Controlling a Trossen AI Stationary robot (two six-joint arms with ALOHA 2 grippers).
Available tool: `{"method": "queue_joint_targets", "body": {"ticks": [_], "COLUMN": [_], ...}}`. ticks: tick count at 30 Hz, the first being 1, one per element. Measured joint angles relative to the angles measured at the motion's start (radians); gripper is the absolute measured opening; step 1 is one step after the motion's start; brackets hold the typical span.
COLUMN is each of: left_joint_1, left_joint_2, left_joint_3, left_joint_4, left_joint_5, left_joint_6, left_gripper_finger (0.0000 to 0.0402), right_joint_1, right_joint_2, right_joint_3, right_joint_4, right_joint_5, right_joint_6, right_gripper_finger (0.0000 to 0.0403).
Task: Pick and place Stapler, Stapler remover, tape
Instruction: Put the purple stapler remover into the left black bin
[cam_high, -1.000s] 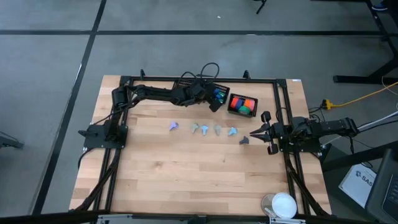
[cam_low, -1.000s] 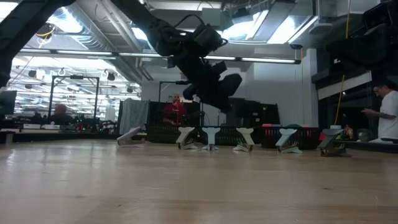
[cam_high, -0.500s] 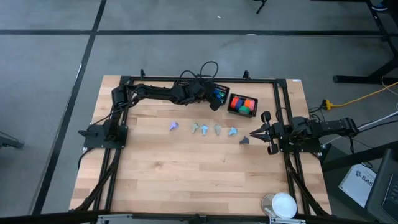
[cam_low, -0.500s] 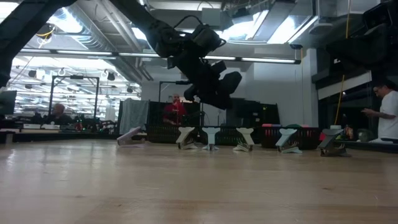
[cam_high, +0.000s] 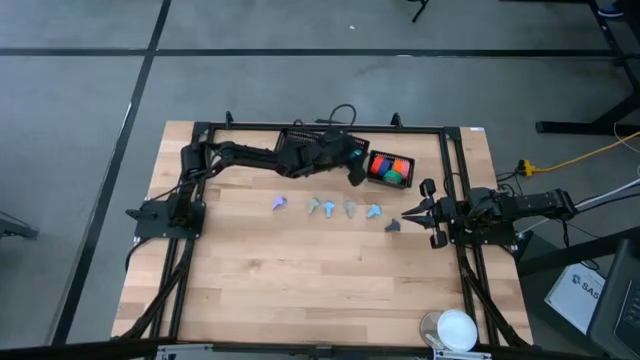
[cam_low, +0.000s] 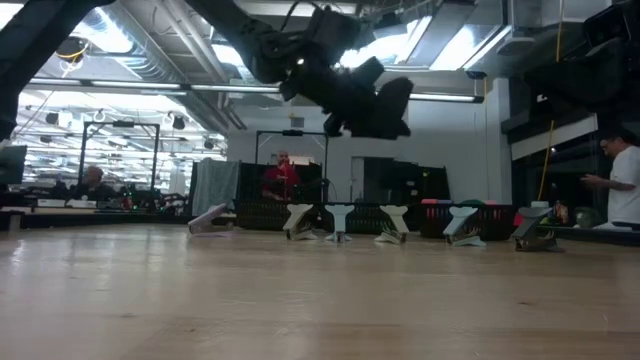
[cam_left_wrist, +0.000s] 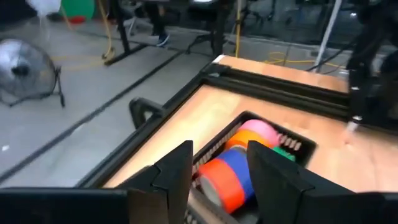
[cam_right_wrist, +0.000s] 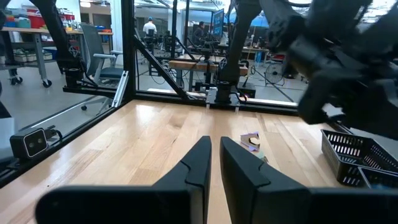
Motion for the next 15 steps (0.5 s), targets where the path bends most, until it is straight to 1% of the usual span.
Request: {"method": "queue_joint_targets", "body": {"ticks": [4, 15], "left_joint_1": [-0.032, -0.145], "left_joint_2": [-0.010, -0.026], "left_joint_3": [0.024, 0.233], "left_joint_4": [-0.032, -0.388], "left_joint_5": [-0.012, -0.046], "left_joint_6": [0.048, 0.167], "left_gripper_finger": [0.0144, 0.0143], "right_joint_1": [0.000, 0.000], "right_joint_2": [0.000, 0.000], "right_joint_3": [0.000, 0.000], "right_joint_4": [0.000, 0.000], "right_joint_5": [0.000, 0.000], "right_joint_6": [0.000, 0.000], "right_gripper_finger": [0.0039, 0.0039]}}
